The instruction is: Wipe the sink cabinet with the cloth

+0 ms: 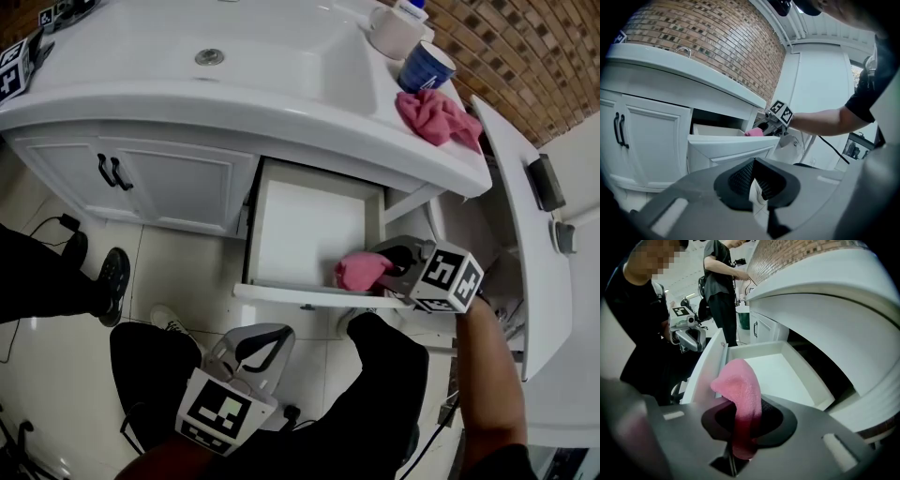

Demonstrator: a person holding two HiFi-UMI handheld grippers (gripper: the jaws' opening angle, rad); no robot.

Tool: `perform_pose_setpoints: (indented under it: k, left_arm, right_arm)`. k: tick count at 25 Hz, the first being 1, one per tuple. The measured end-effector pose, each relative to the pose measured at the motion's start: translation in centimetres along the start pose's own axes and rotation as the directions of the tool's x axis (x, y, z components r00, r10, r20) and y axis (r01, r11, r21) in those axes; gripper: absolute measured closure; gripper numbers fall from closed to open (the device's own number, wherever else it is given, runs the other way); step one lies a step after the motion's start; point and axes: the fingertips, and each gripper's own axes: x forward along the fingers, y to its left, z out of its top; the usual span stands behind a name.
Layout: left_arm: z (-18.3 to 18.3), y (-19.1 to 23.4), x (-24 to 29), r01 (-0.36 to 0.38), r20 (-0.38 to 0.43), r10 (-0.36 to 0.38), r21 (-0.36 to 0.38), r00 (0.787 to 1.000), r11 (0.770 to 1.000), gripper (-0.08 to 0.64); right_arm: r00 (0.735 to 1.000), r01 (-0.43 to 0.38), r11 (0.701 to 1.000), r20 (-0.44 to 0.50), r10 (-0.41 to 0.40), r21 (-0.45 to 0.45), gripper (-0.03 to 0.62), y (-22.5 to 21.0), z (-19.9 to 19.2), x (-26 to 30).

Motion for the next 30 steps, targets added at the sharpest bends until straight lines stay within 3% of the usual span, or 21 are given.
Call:
perform_pose_setpoints:
  k: [9, 15, 18, 21, 25, 30]
  left_arm:
    - [-0.2, -0.7, 0.4, -0.023, -0.026, 0.023, 0.004, 0.999, 1.000, 0.554]
    - [1.5, -0.3, -0.3, -0.035, 0.022, 0.036, -0.046, 0.999, 0.998, 0.554]
    - [2.3, -0.2, -1.1, -0.059, 0.032, 0.060, -0.033, 0.998, 0.998, 0.554]
    - [3.0, -0.6, -2.3, -0.073, 0.058, 0.075, -0.041, 0.995, 0.996, 0.554]
    - [4.1, -0.7, -3.8, -0.101, 0.114, 0.105, -0.043, 0.988, 0.994, 0.554]
    - [4.1, -2.1, -5.6, -0.119, 0.122, 0.123, -0.040, 0.985, 0.992, 0.554]
  right_arm:
    - [0.998, 0.045, 0.998, 0.037, -0.046, 0.051, 0.514, -0.6, -1.1, -1.0]
    - [0.972, 0.223, 0.970, 0.058, -0.229, 0.095, 0.514, -1.8, 0.6, -4.1]
    - [0.924, 0.348, 0.927, 0.118, -0.364, 0.138, 0.514, -2.5, 2.4, -7.4]
    - [0.859, 0.408, 0.880, 0.226, -0.460, 0.242, 0.514, -1.8, 4.3, -11.0]
    - [0.762, 0.368, 0.834, 0.381, -0.523, 0.410, 0.514, 1.1, 6.4, -14.5]
    - [0.659, 0.280, 0.758, 0.456, -0.598, 0.589, 0.514, 6.3, 5.1, -16.0]
